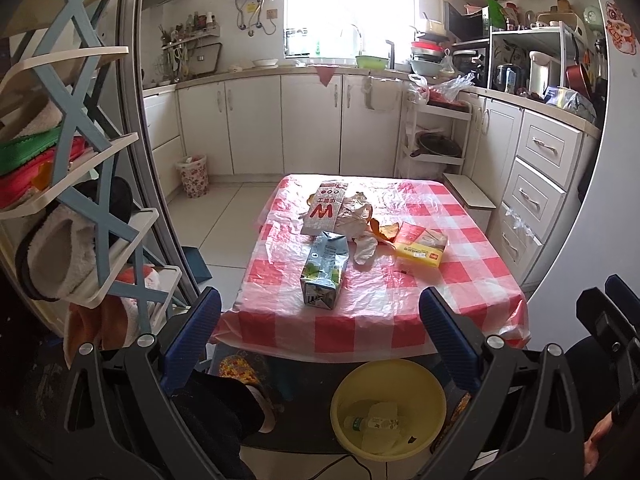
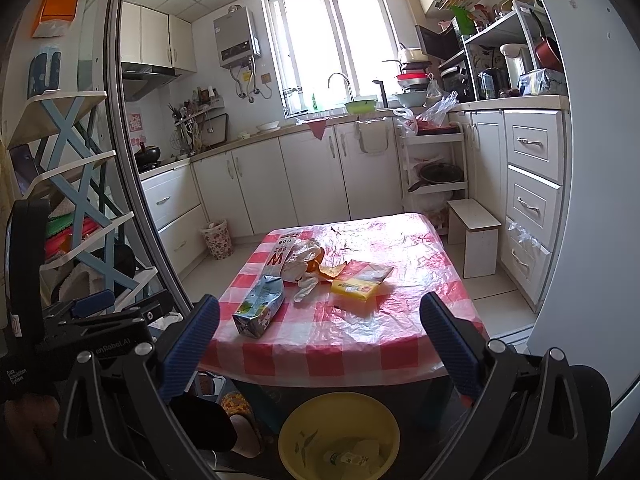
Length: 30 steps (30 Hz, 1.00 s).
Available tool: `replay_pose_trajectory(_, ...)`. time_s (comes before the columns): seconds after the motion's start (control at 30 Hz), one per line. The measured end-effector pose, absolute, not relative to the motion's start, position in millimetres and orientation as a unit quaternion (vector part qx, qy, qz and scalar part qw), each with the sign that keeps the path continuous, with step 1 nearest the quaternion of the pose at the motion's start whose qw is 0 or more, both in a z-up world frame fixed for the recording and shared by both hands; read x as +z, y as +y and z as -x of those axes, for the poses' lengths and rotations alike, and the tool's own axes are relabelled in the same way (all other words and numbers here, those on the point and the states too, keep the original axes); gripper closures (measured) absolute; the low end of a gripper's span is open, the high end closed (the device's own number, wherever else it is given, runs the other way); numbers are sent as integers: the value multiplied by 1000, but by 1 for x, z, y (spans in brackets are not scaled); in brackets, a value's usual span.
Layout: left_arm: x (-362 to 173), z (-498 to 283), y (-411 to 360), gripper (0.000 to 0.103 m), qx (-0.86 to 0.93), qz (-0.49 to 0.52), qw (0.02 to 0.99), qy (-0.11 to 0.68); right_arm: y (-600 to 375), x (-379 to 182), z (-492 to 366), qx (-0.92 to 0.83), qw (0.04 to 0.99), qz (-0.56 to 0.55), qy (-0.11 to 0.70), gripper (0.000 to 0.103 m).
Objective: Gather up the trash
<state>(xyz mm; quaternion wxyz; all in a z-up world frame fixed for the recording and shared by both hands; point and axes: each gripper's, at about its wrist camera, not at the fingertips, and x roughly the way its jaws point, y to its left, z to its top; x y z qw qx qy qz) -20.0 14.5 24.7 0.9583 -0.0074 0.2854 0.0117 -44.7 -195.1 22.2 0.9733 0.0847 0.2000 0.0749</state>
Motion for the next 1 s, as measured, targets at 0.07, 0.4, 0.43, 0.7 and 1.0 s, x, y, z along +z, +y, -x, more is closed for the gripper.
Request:
replay_pose_trajectory(0.07, 25, 20, 15, 8, 12, 7, 958, 286, -196, 22, 45, 75, 973, -85, 200, 7)
replay_pose_trajectory(0.4, 26, 20, 15, 8, 12, 7, 959, 285, -195, 22, 45, 75, 973, -85, 200, 7)
replay_pose_trajectory(0.43, 26, 20, 14, 8, 12, 7, 958, 285, -195, 22, 45, 75, 973, -85, 200, 7)
replay_pose_trajectory(0.7, 26, 21, 13, 8, 12, 6, 959, 284, -195, 22, 45, 75, 973, -85, 201, 7)
replay_pose_trajectory(1.0, 26, 21, 13, 8, 13, 7, 959, 284, -188, 21, 47, 79, 972, -83, 203, 7)
